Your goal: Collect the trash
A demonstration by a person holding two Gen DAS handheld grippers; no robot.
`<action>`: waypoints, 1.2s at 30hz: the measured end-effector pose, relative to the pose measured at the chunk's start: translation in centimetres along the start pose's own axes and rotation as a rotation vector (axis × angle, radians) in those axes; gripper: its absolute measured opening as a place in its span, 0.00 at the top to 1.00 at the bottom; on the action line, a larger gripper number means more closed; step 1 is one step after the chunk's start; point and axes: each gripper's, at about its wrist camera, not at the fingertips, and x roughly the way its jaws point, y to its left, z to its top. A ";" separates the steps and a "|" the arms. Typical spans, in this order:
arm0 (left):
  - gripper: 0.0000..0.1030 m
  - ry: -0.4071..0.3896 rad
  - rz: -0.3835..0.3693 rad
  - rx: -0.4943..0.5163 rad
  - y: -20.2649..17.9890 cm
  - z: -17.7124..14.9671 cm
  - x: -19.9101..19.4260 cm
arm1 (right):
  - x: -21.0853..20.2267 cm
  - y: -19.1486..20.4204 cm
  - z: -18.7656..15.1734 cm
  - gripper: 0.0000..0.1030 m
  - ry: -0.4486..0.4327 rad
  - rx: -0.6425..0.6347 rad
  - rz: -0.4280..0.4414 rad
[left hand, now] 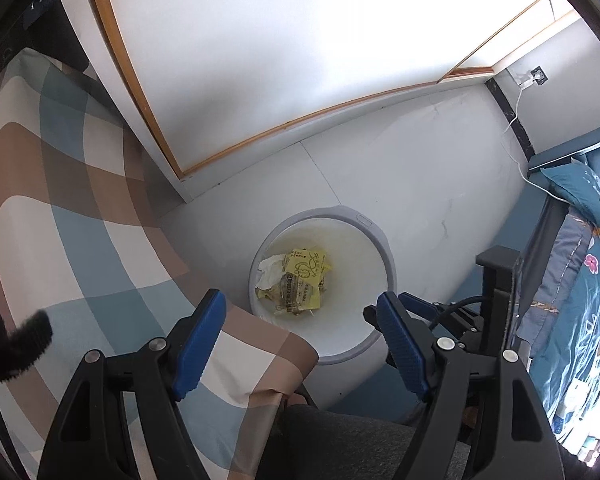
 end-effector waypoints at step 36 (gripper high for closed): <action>0.27 -0.077 0.093 0.055 -2.0 -2.3 -3.4 | -13.6 -0.6 -2.1 0.16 -0.202 0.104 0.043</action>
